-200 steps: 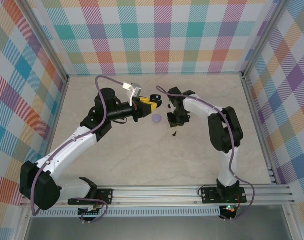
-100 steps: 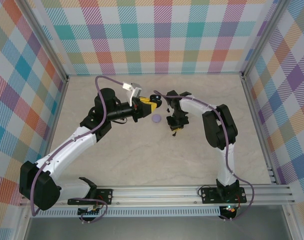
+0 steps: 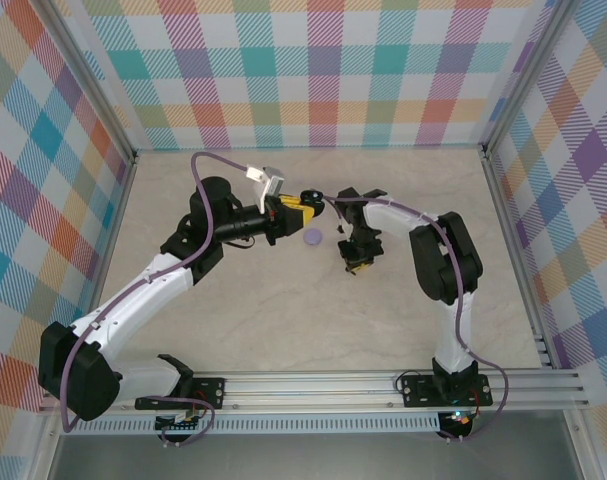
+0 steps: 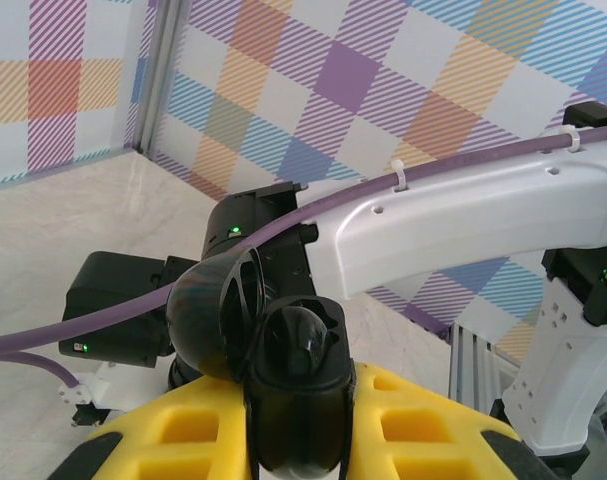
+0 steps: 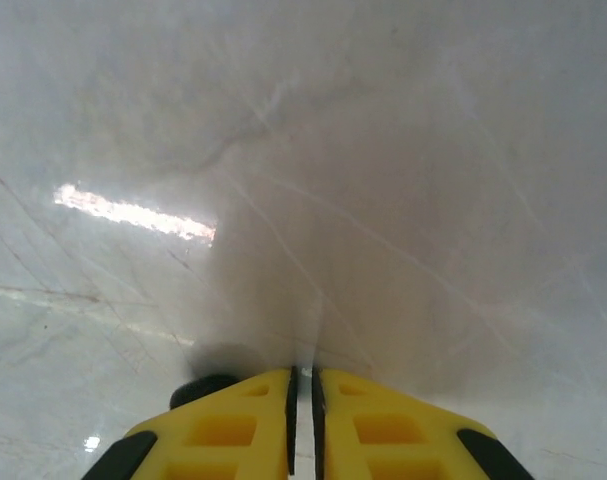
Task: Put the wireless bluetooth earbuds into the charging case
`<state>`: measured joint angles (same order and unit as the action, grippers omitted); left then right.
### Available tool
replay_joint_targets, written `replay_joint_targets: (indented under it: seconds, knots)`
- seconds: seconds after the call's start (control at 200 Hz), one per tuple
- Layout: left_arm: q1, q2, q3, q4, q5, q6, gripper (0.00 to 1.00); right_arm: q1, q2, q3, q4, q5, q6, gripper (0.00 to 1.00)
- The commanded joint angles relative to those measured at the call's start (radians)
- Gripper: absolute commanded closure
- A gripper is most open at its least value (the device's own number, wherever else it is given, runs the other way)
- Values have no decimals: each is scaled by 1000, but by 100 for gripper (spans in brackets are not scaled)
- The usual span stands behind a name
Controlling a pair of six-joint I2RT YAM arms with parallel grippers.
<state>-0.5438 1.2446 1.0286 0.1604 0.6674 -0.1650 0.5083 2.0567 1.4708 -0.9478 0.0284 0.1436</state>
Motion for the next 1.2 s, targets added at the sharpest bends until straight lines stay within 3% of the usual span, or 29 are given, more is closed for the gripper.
replay_joint_targets:
  seconds: [0.0, 0.155, 0.52, 0.79, 1.195]
  knots:
    - [-15, -3, -7, 31, -5, -8, 98, -2, -35, -36, -54, -42, -24, 84]
    - [-16, -2, -8, 30, -8, -8, 98, 0, -45, -52, -50, -86, -36, 82]
    - [-17, -9, -5, 21, -11, -5, 98, -2, -121, -38, -48, -29, 33, 78]
    - [-19, -10, -5, 24, -8, -5, 98, -1, -126, -42, 12, -118, 99, 56]
    - [-21, -8, -4, 24, -8, -2, 98, 18, -62, -31, 50, -89, 183, 56]
